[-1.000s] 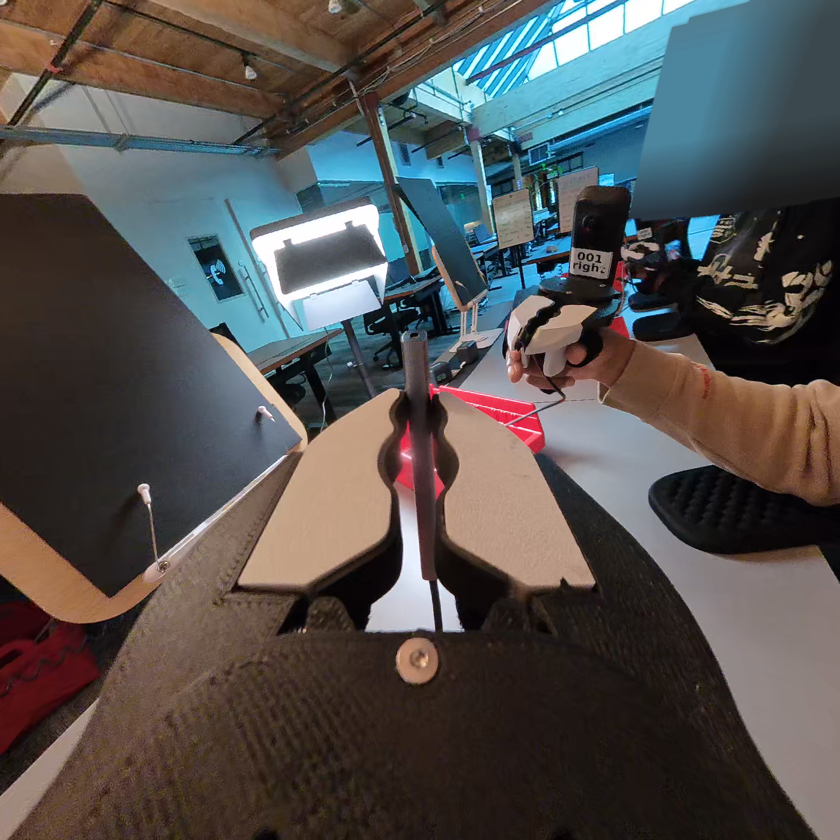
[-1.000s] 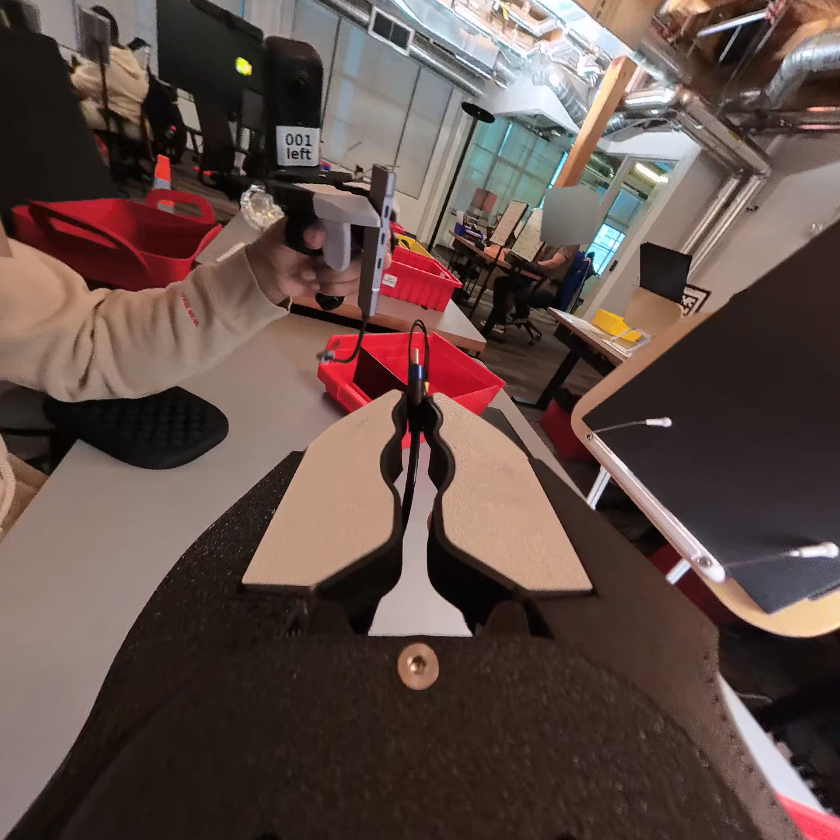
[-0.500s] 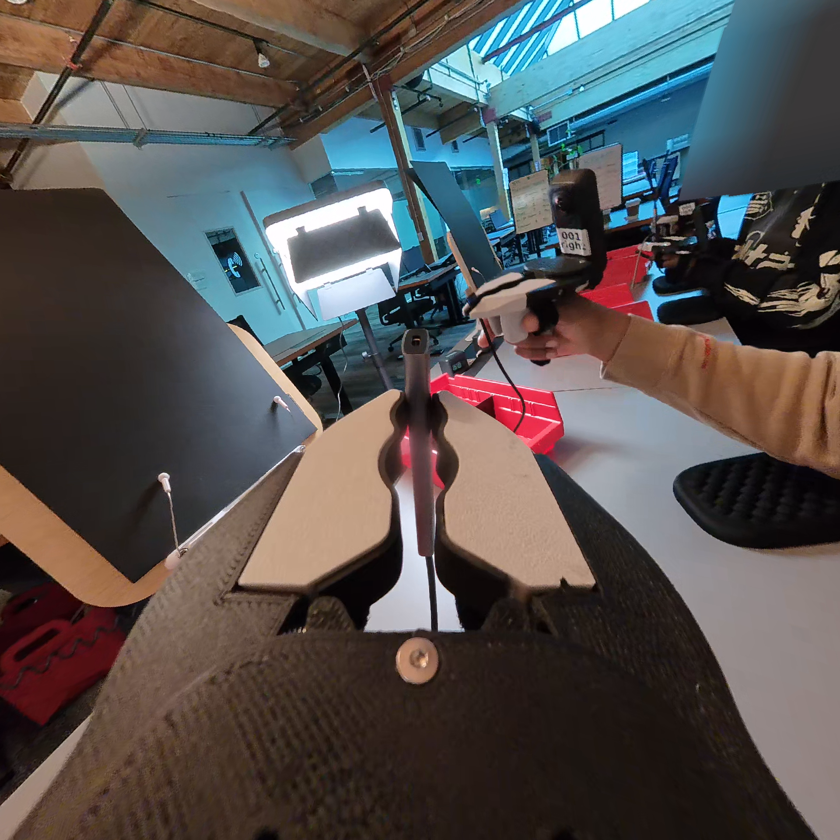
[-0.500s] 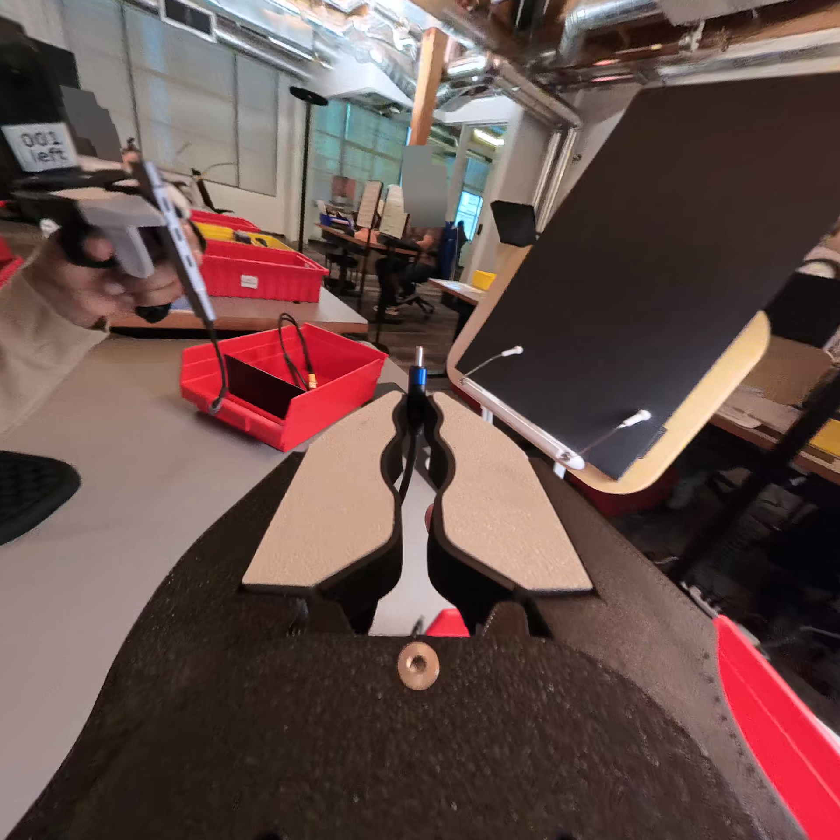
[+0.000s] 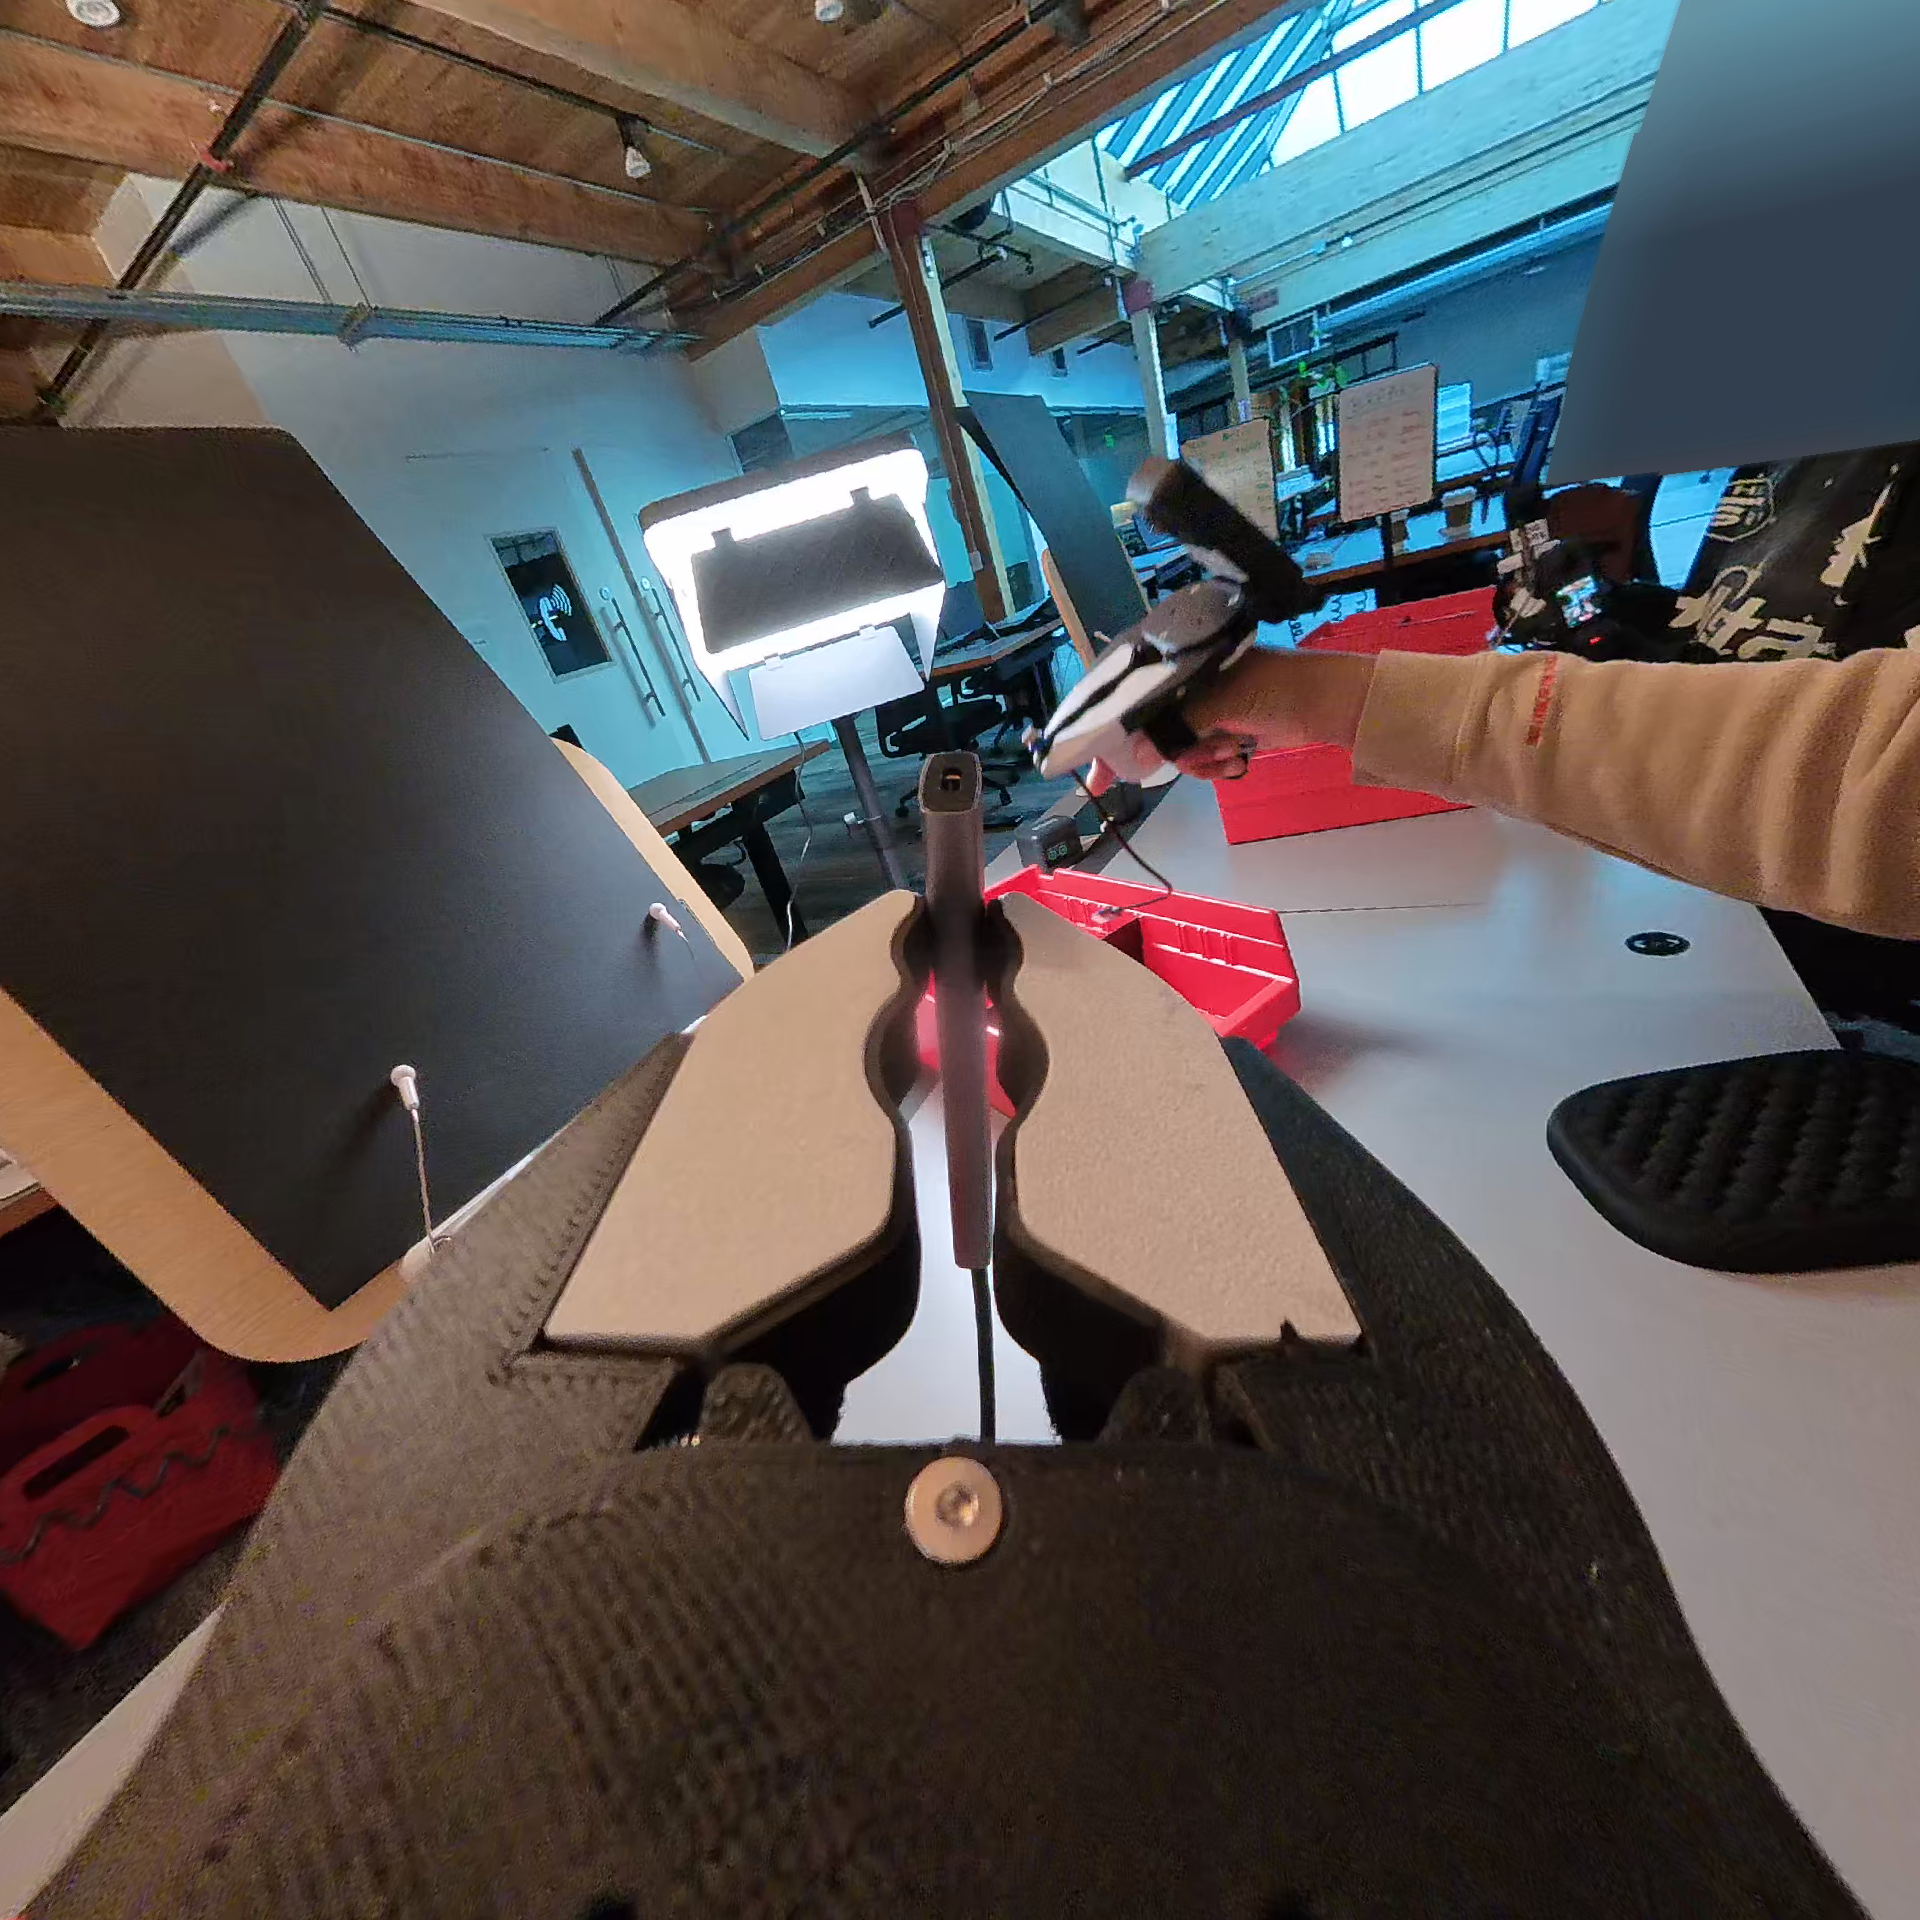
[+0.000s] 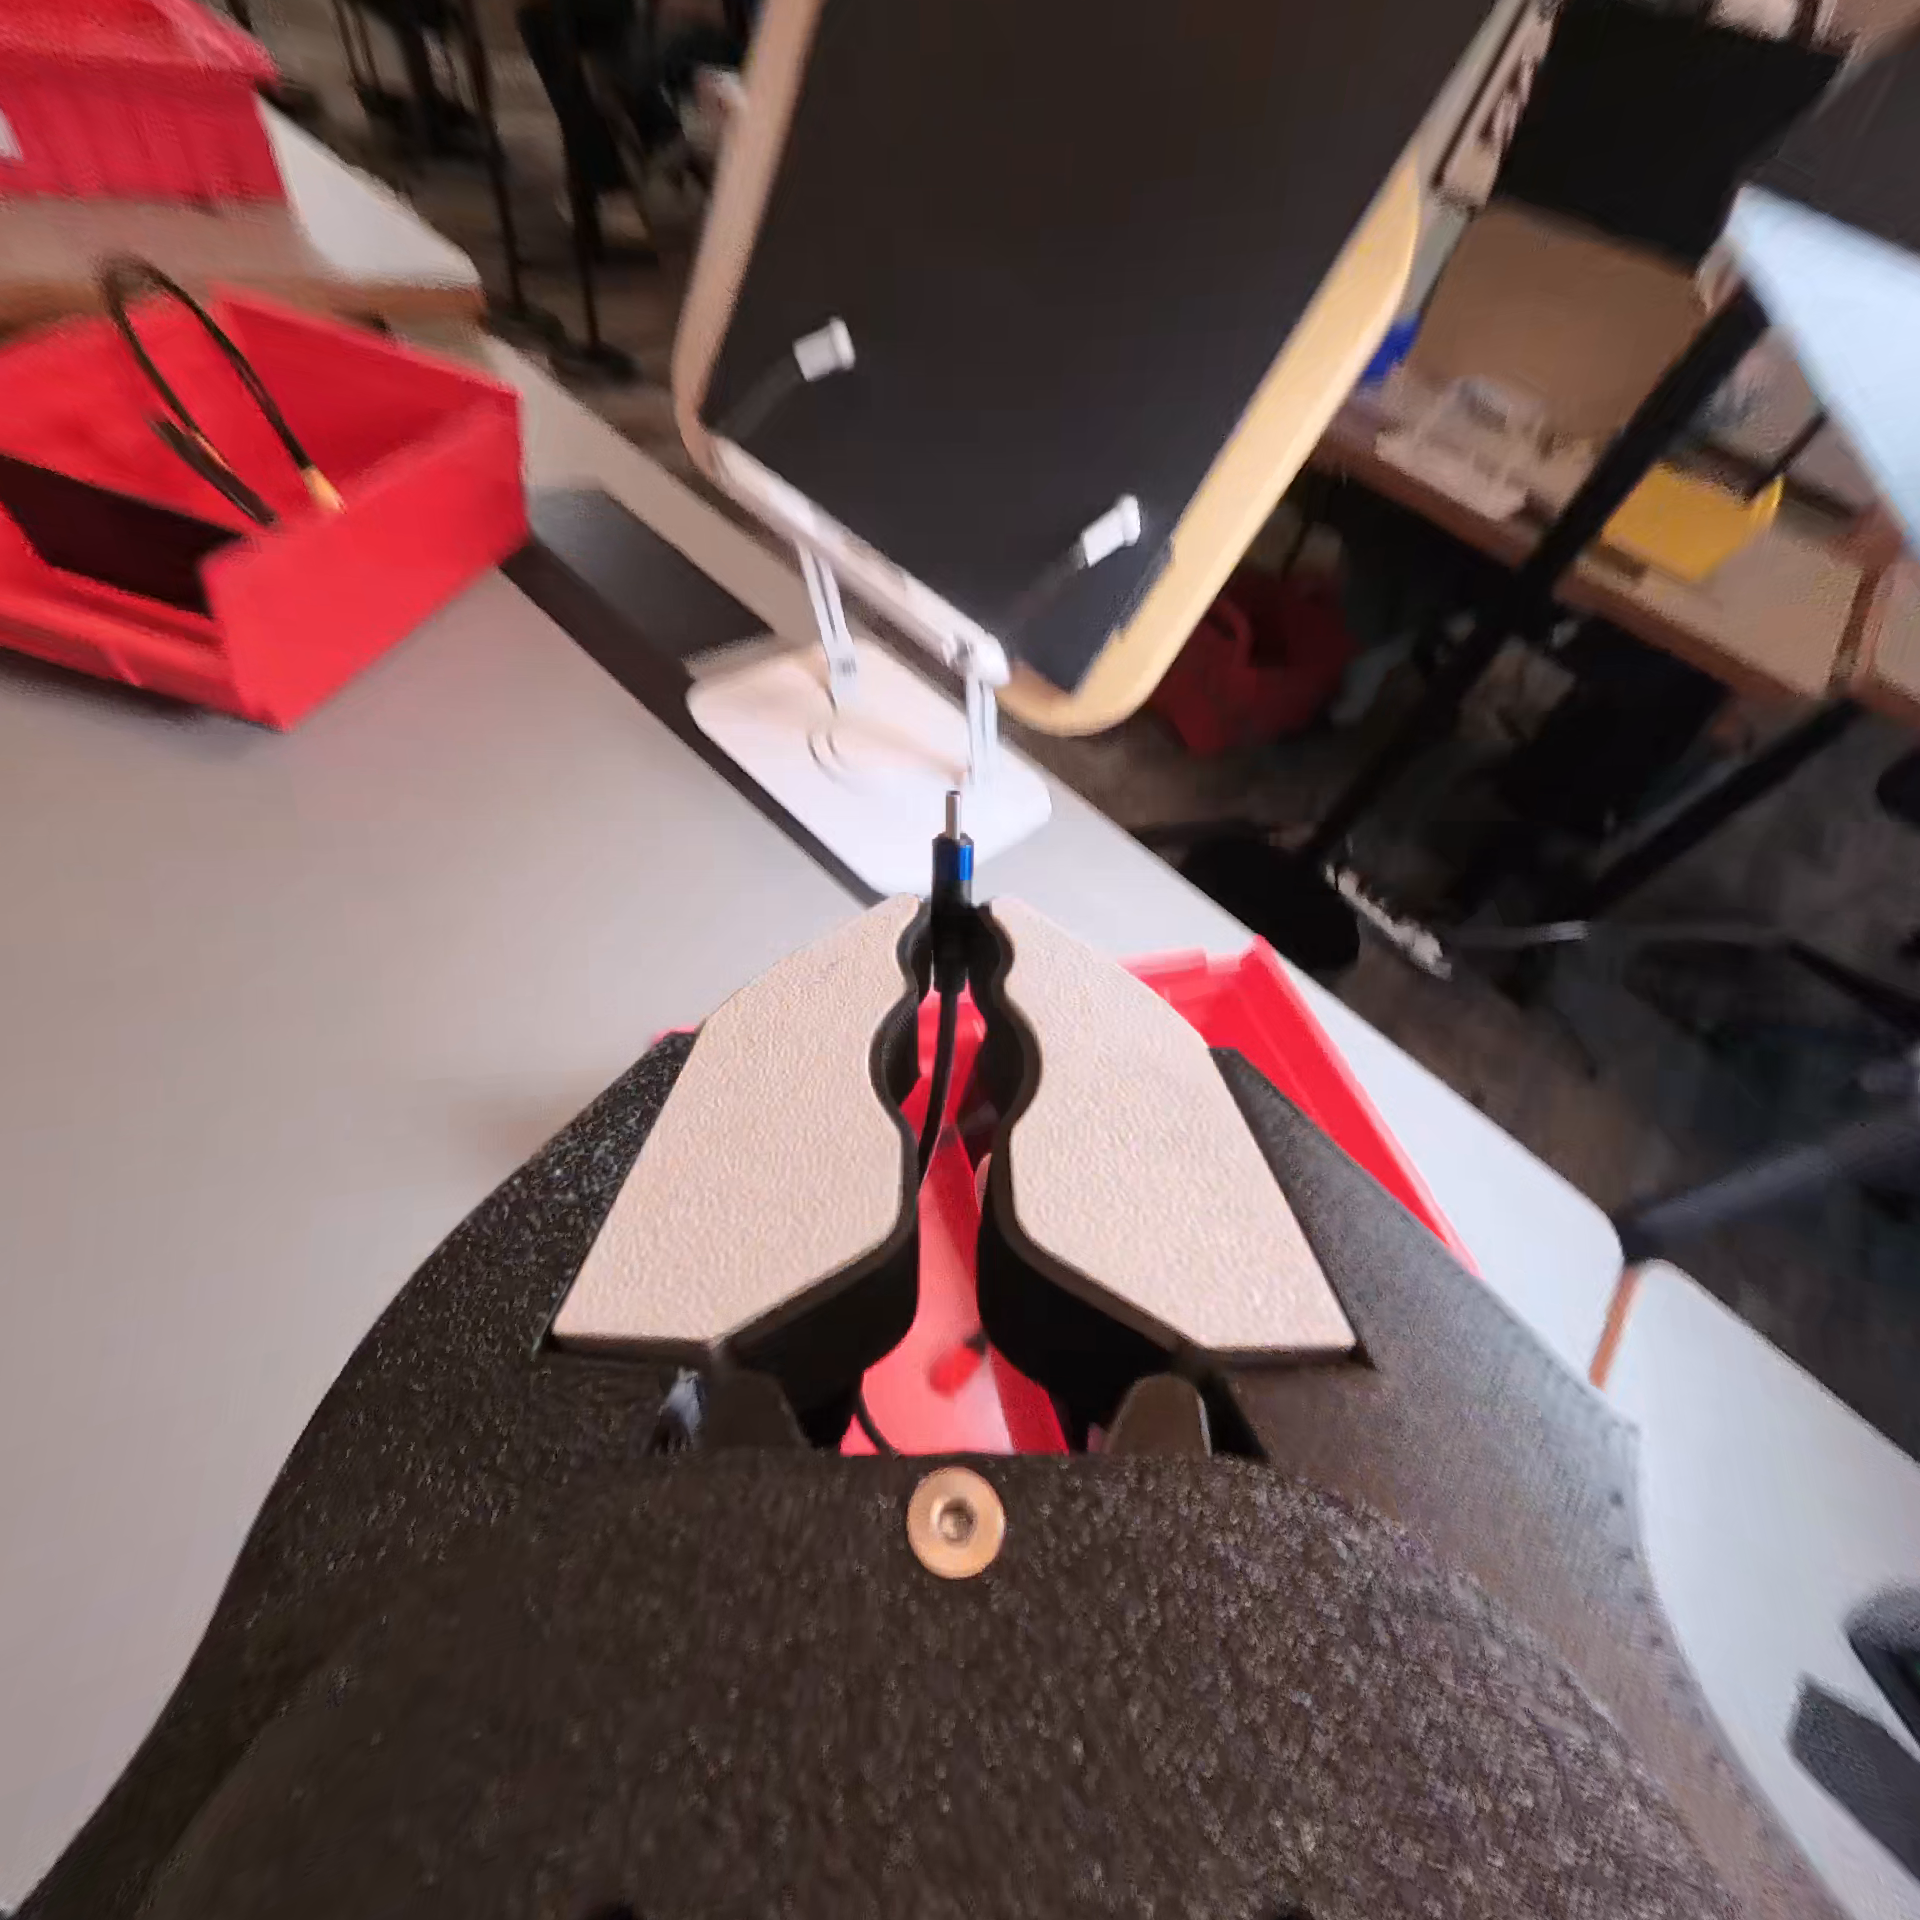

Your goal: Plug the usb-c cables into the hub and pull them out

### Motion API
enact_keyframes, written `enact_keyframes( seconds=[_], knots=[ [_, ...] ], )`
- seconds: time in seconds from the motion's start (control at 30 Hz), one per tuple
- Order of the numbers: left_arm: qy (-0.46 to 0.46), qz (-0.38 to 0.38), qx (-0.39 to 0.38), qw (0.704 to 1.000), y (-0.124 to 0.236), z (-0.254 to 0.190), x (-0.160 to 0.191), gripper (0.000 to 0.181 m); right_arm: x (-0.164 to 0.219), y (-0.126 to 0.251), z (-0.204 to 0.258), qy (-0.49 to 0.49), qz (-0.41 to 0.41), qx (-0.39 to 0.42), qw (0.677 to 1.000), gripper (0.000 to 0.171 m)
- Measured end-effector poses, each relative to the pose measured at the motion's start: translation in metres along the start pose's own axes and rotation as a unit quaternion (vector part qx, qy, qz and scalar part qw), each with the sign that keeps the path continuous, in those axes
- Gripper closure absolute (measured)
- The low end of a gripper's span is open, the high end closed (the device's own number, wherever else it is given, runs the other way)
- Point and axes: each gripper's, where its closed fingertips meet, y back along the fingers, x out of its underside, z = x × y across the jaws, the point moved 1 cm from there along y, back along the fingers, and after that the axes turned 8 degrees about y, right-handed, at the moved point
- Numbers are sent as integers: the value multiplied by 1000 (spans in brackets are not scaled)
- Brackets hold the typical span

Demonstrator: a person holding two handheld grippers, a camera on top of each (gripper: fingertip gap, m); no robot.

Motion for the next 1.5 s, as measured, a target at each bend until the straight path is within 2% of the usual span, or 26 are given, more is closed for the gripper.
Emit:
enact_keyframes(
  seconds=[0.1,0.17,0.37,0.53,0.63,0.7,0.77,0.83,0.9,1.03,1.17,1.3,1.37,1.4,1.5],
  knots=[
    [8,3,8,1000,-5,-3,4,171,45,-20,5,-1,68,-15,998,165],
    [13,6,15,1000,-10,-5,7,171,60,-31,16,3,87,-31,996,164],
    [26,25,28,999,-22,-6,23,172,52,-61,50,-4,76,-82,994,164],
    [28,40,39,998,-29,-11,33,171,57,-92,82,7,107,-120,987,164],
    [24,45,43,998,-29,-14,34,171,60,-97,102,-60,99,-173,978,163],
    [21,45,42,998,-28,-13,34,171,65,-96,108,-60,102,-175,977,163],
    [24,43,42,998,-27,-11,33,171,77,-92,105,-28,128,-147,980,159],
    [28,43,41,998,-28,-10,35,171,79,-85,98,-45,129,-136,981,147],
    [29,46,40,998,-29,-9,37,172,70,-76,83,-60,105,-114,986,137],
    [30,50,41,997,-33,-10,42,172,54,-54,39,-74,76,-45,993,133],
    [33,60,44,997,-38,-10,48,172,92,-50,-16,-20,178,57,982,128],
    [29,72,47,996,-41,-11,55,172,145,-70,-34,-52,272,57,959,124],
    [22,77,46,996,-40,-11,57,172,164,-77,-37,-49,314,56,946,129],
    [21,78,45,996,-39,-10,57,172,172,-79,-35,-51,334,48,940,139],
    [22,75,42,996,-37,-6,57,172,172,-80,-26,-42,344,25,938,147]
  ],
)
